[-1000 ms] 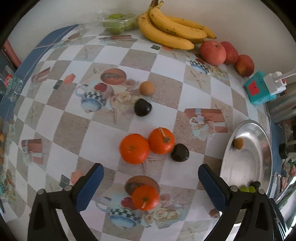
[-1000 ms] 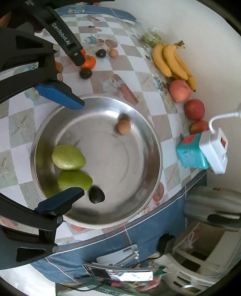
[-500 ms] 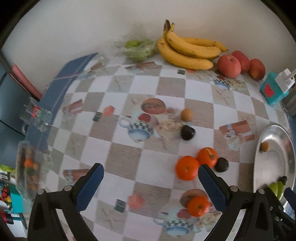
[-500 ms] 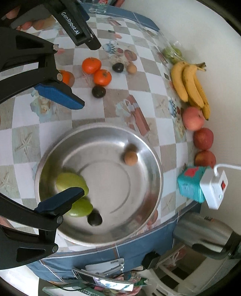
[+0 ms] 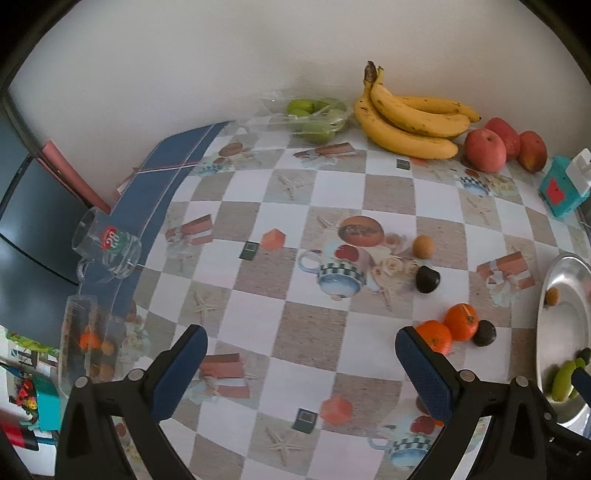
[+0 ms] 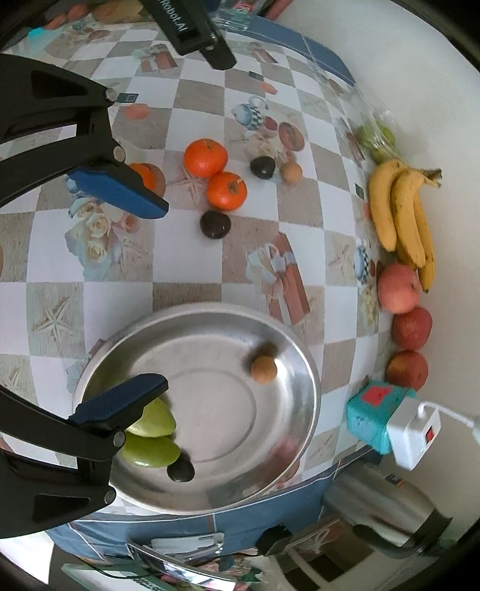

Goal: Organize fruits
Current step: 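Move both open tools back toward the orange tangerines on the table, then close the right tool on an orange tangerine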

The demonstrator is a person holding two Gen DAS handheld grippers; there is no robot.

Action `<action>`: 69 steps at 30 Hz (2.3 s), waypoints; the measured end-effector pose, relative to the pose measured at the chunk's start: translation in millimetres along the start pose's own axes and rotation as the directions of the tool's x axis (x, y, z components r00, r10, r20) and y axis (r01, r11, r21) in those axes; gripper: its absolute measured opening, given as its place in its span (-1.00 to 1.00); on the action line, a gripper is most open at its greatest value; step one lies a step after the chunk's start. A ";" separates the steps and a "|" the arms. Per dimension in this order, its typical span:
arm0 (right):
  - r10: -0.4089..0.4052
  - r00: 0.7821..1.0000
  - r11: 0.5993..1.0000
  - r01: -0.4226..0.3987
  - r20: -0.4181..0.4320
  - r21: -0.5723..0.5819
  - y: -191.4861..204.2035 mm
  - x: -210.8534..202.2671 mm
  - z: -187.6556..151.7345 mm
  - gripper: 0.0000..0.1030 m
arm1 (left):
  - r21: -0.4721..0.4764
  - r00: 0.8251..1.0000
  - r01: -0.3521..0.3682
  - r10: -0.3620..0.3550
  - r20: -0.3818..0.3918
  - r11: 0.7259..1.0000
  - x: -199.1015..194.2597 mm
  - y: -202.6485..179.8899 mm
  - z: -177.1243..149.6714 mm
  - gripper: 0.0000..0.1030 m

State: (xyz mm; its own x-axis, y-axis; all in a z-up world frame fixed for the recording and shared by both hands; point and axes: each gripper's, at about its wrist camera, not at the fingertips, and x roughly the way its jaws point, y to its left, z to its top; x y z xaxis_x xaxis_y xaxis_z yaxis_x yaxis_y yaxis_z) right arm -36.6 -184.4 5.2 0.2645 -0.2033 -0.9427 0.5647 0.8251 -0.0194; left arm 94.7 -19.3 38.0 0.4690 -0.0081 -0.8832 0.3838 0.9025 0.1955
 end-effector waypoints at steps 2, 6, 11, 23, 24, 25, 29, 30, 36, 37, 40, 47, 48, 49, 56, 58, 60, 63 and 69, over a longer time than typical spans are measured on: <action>0.007 1.000 1.000 -0.007 -0.001 -0.008 4.7 0.4 -0.2 0.68 | 0.011 1.000 -0.002 0.002 0.000 1.000 0.7 1.9 -0.7 1.00; 0.013 1.000 1.000 -0.013 -0.006 -0.029 13.8 3.3 -0.6 0.68 | 0.039 1.000 -0.013 0.014 -0.009 0.999 4.2 5.5 -2.5 1.00; 0.008 1.000 0.998 -0.009 -0.016 -0.058 24.7 7.9 -2.5 0.68 | 0.084 0.999 -0.046 0.048 -0.020 0.995 13.0 6.3 -3.7 1.00; 0.044 0.998 0.996 -0.046 -0.036 -0.075 45.6 14.3 -4.0 0.68 | 0.112 0.995 -0.027 0.038 -0.096 0.993 41.7 8.7 -7.9 1.00; 0.046 0.998 0.996 -0.049 -0.040 -0.076 46.8 15.7 -4.1 0.68 | 0.114 0.994 -0.030 0.042 -0.103 0.993 44.3 8.8 -8.5 1.00; 0.051 0.998 0.996 -0.055 -0.047 -0.076 48.3 17.6 -4.6 0.68 | 0.117 0.993 -0.034 0.047 -0.112 0.993 47.6 8.6 -9.6 1.00; 0.064 0.996 0.995 -0.069 -0.065 -0.074 51.5 23.2 -5.9 0.68 | 0.133 0.989 -0.027 0.046 -0.143 0.991 58.4 5.8 -14.0 1.00; 0.064 0.995 0.995 -0.069 -0.070 -0.072 51.7 25.2 -6.0 0.68 | 0.137 0.987 -0.022 0.043 -0.152 0.990 61.1 4.6 -15.1 1.00; 0.089 0.990 0.994 -0.095 -0.106 -0.052 51.6 37.3 -7.7 0.68 | 0.142 0.986 -0.007 0.031 -0.165 0.990 66.3 1.9 -16.2 1.00; 0.090 0.989 0.994 -0.097 -0.115 -0.053 52.5 40.3 -8.7 0.68 | 0.142 0.986 -0.007 0.030 -0.165 0.990 66.7 1.6 -16.1 1.00; 0.094 0.986 0.992 -0.103 -0.137 -0.066 56.9 47.2 -10.8 0.68 | 0.142 0.986 -0.005 0.029 -0.167 0.990 68.0 1.6 -15.7 1.00; 0.076 0.983 0.988 -0.096 -0.169 -0.118 72.3 58.0 -18.3 0.68 | 0.141 0.985 -0.003 0.028 -0.172 0.990 69.6 0.7 -15.5 1.00; 0.072 0.982 0.988 -0.094 -0.174 -0.122 73.5 60.4 -19.3 0.68 | 0.141 0.985 -0.002 0.027 -0.172 0.990 69.6 0.6 -15.3 1.00; 0.066 0.981 0.988 -0.090 -0.182 -0.124 74.7 63.3 -20.5 0.68 | 0.141 0.985 -0.002 0.027 -0.172 0.990 69.5 0.2 -15.3 1.00; 0.038 0.982 0.989 -0.064 -0.184 -0.136 78.0 72.0 -21.8 0.68 | 0.135 0.984 0.003 0.021 -0.175 0.991 70.3 -0.2 -14.5 1.00; 0.044 0.984 0.988 -0.068 -0.173 -0.138 75.9 71.2 -21.4 0.67 | 0.132 0.984 0.002 0.022 -0.177 0.991 71.0 -0.2 -14.0 1.00; 0.055 0.984 0.986 -0.080 -0.172 -0.144 77.6 69.7 -21.0 0.67 | 0.131 0.984 -0.001 0.024 -0.175 0.991 70.9 -0.2 -13.6 1.00; 0.070 0.982 0.981 -0.099 -0.173 -0.164 83.1 67.8 -22.8 0.64 | 0.128 0.985 -0.001 0.023 -0.170 0.992 70.2 0.2 -13.2 1.00; 0.087 0.982 0.977 -0.117 -0.168 -0.177 94.6 66.5 -26.4 0.17 | 0.125 0.986 -0.002 0.023 -0.167 0.992 69.0 0.6 -13.7 1.00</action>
State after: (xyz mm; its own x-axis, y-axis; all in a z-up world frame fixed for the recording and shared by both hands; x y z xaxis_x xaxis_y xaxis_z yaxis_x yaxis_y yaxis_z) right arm 13.7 -105.9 -68.1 0.1776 -0.0392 -0.9833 0.3828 0.9233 0.0323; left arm 116.4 -13.4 -28.7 0.3382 0.0846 -0.9373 0.4798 0.8413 0.2490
